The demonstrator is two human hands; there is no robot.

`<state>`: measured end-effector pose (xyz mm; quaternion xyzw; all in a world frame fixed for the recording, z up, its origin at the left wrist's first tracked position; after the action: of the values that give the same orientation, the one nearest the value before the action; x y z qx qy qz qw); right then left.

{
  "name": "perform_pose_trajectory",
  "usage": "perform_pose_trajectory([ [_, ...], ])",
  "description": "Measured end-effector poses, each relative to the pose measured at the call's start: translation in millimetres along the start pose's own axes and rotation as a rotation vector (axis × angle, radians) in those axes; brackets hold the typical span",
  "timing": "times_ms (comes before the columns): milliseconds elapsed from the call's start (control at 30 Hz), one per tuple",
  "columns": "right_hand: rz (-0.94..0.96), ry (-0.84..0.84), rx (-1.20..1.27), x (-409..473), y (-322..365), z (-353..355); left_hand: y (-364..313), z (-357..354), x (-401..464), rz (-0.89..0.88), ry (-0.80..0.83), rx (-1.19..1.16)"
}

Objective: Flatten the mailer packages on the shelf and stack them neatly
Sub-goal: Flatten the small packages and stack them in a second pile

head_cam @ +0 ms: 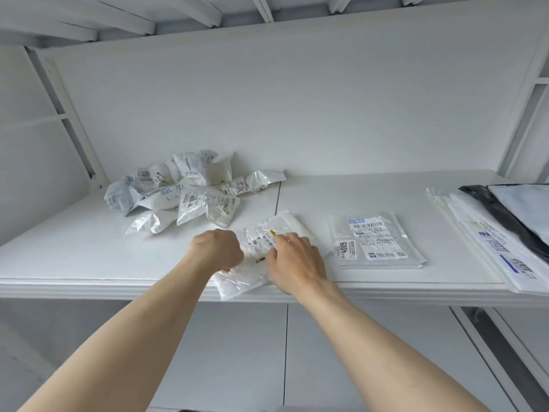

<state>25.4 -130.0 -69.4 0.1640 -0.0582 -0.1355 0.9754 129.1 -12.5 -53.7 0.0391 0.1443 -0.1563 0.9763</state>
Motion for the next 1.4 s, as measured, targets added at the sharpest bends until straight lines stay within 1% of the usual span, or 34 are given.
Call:
perform_pose_trajectory([
  [67, -0.019, 0.062, 0.039, 1.5, -0.8, -6.8, -2.2, 3.5, -1.1, -0.087, -0.052, -0.075],
  [133, -0.031, 0.101, 0.044, 2.7, -5.8, -13.0, -0.1, 0.1, 1.4, -0.177, -0.175, -0.024],
  [167, -0.023, 0.112, 0.031, 4.0, -9.2, -16.6, 3.1, -7.2, 3.0, -0.211, -0.183, -0.014],
  [233, 0.027, 0.13, -0.002, 8.6, -15.9, -23.7, 10.8, -25.1, 6.8, -0.259, -0.11, -0.073],
  [267, 0.056, 0.146, -0.02, 11.4, -19.1, -26.7, 13.2, -30.7, 9.2, -0.27, -0.098, -0.089],
  [333, 0.103, 0.198, -0.077, 15.3, -24.5, -30.3, 13.6, -29.7, 11.4, -0.277, -0.154, -0.05],
  [400, 0.113, 0.241, -0.147, 19.1, -28.3, -30.8, 16.2, -19.4, 10.0, -0.21, -0.201, -0.045],
  [433, 0.107, 0.233, -0.178, 20.8, -29.7, -28.3, 18.8, -14.7, 9.9, -0.181, -0.179, -0.089],
  [533, 0.061, 0.133, -0.24, 31.5, -26.6, -16.9, 21.2, -15.2, 14.8, -0.167, 0.002, -0.307],
  [567, 0.038, 0.126, -0.226, 36.6, -25.2, -14.6, 17.9, -13.0, 16.0, -0.18, -0.016, -0.312],
  [633, -0.003, 0.18, -0.152, 45.8, -21.6, -17.9, 9.3, -4.5, 16.3, -0.207, -0.186, -0.259],
  [700, -0.038, 0.236, -0.083, 47.1, -20.0, -27.9, -9.0, -5.9, 14.1, -0.323, -0.291, -0.325],
  [733, -0.046, 0.241, -0.08, 45.9, -20.1, -33.3, -18.7, -10.4, 13.9, -0.381, -0.298, -0.359],
  [800, -0.06, 0.236, -0.105, 41.5, -21.5, -40.3, -32.8, -26.9, 18.3, -0.43, -0.207, -0.341],
  [867, -0.066, 0.251, -0.117, 41.7, -23.3, -44.8, -38.9, -48.4, 28.6, -0.427, -0.095, -0.217],
  [900, -0.065, 0.261, -0.118, 42.8, -23.7, -45.8, -37.8, -55.4, 33.2, -0.413, -0.074, -0.191],
  [1067, -0.063, 0.224, -0.143, 49.2, -26.4, -46.1, -38.7, -57.9, 39.3, -0.379, -0.077, -0.184],
  [1167, -0.001, 0.224, -0.076, 52.4, -27.8, -41.5, -39.3, -58.3, 35.8, -0.372, -0.087, -0.196],
  [1200, 0.02, 0.172, -0.016, 53.0, -31.0, -30.9, -37.9, -57.5, 35.0, -0.367, -0.089, -0.215],
  [1233, 0.007, 0.071, 0.037, 51.4, -40.0, -14.2, -37.8, -56.6, 34.1, -0.371, -0.087, -0.236],
  [1267, -0.047, -0.078, 0.054, 48.6, -54.1, 7.5, -37.1, -54.6, 33.9, -0.378, -0.089, -0.256],
  [1300, -0.146, -0.228, 0.036, 43.0, -75.8, 29.4, -37.5, -54.2, 33.2, -0.382, -0.093, -0.273],
  [1333, -0.281, -0.319, 0.011, 36.4, -102.3, 47.6, -37.1, -53.5, 33.1, -0.382, -0.1, -0.288],
  [1367, -0.44, -0.316, -0.007, 27.7, -133.0, 58.8, -36.6, -55.2, 31.9, -0.378, -0.104, -0.304],
  [1400, -0.602, -0.252, 0.003, 18.7, -164.1, 63.4, -36.5, -55.8, 31.5, -0.368, -0.111, -0.316],
])
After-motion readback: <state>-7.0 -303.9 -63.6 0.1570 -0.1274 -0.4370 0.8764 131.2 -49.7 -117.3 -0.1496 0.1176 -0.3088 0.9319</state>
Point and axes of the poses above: each hand's wrist, its own x-axis towards the middle knuckle, its own z-axis out of the back of the hand, y = z × x, the point moved 6 cm from there along x, towards the middle knuckle, and after that the axes turned 9 degrees about y, right-handed, at the moved point
